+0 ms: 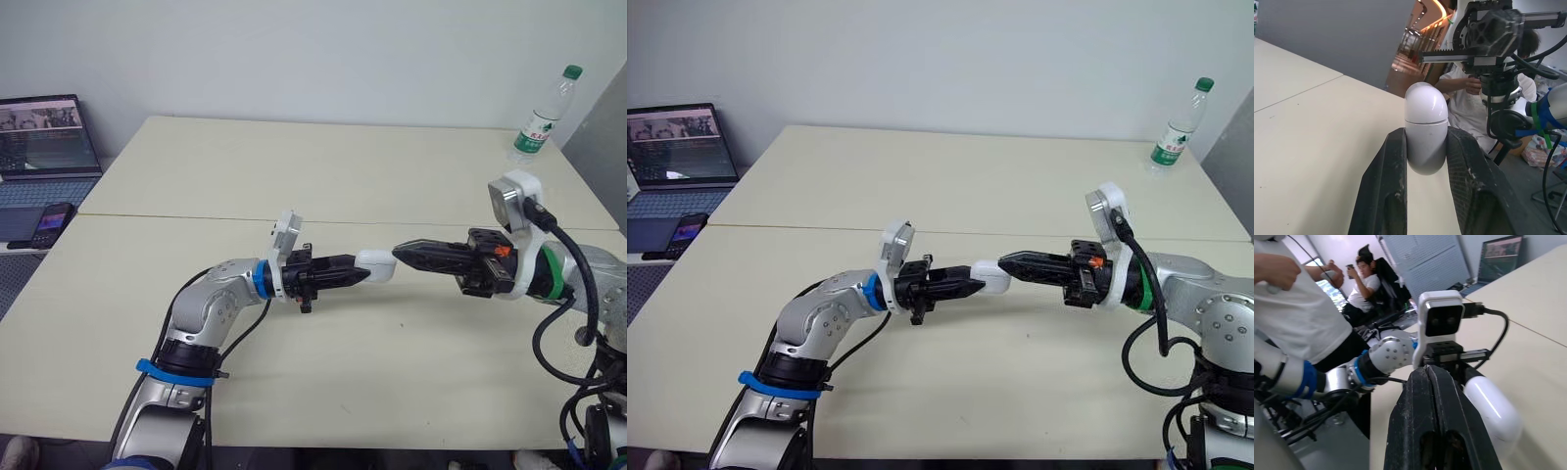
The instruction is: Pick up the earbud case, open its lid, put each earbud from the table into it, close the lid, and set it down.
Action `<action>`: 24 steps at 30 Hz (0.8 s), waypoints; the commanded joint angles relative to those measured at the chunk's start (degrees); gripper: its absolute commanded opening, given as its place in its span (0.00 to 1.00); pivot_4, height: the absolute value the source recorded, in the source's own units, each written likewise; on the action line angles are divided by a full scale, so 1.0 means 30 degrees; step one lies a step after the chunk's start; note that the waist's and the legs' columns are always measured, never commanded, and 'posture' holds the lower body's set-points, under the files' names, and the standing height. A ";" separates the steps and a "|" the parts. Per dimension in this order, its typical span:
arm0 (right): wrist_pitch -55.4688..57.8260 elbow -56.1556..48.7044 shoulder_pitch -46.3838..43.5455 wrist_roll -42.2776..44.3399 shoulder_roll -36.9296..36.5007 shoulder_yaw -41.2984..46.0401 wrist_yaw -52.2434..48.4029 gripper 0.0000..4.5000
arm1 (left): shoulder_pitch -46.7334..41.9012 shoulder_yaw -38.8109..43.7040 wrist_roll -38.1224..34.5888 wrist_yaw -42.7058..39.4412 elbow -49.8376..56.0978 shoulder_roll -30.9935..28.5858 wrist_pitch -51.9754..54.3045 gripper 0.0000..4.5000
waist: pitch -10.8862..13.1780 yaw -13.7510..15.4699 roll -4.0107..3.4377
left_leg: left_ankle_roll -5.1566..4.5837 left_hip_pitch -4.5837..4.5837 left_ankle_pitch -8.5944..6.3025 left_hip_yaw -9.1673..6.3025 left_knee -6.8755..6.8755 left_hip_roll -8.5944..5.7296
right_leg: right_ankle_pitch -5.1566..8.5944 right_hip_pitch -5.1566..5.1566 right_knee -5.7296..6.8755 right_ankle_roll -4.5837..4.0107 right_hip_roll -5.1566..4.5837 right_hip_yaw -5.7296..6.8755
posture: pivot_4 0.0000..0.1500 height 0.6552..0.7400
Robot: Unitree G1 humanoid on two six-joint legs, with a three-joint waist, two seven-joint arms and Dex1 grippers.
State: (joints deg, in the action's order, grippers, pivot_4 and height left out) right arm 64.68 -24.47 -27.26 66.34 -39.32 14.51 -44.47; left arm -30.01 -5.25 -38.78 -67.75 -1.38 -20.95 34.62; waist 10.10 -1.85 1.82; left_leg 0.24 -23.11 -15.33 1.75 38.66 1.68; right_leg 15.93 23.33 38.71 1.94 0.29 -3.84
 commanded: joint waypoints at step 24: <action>-0.8213 -0.0997 0.6461 -1.0753 0.1497 -0.0856 0.5500 0.00 | -0.2113 -0.2768 0.3860 0.6972 -0.2290 0.2170 0.7415 0.17 | -0.0003 0.0043 -0.0003 | 0.0004 -0.0078 0.0002 -0.0015 0.0028 -0.0025 | 0.0004 0.0068 0.0039 0.0029 0.0049 0.0007 | 1.00 0.99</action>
State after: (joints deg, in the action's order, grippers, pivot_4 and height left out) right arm 41.20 -24.98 -7.76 34.32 -34.95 10.13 -28.43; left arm -36.07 -13.10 -26.77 -46.73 -7.66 -14.66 55.66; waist 10.09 -1.72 1.81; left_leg 0.25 -23.35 -15.33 1.71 38.74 1.60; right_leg 15.94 23.53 38.83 2.02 0.44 -3.83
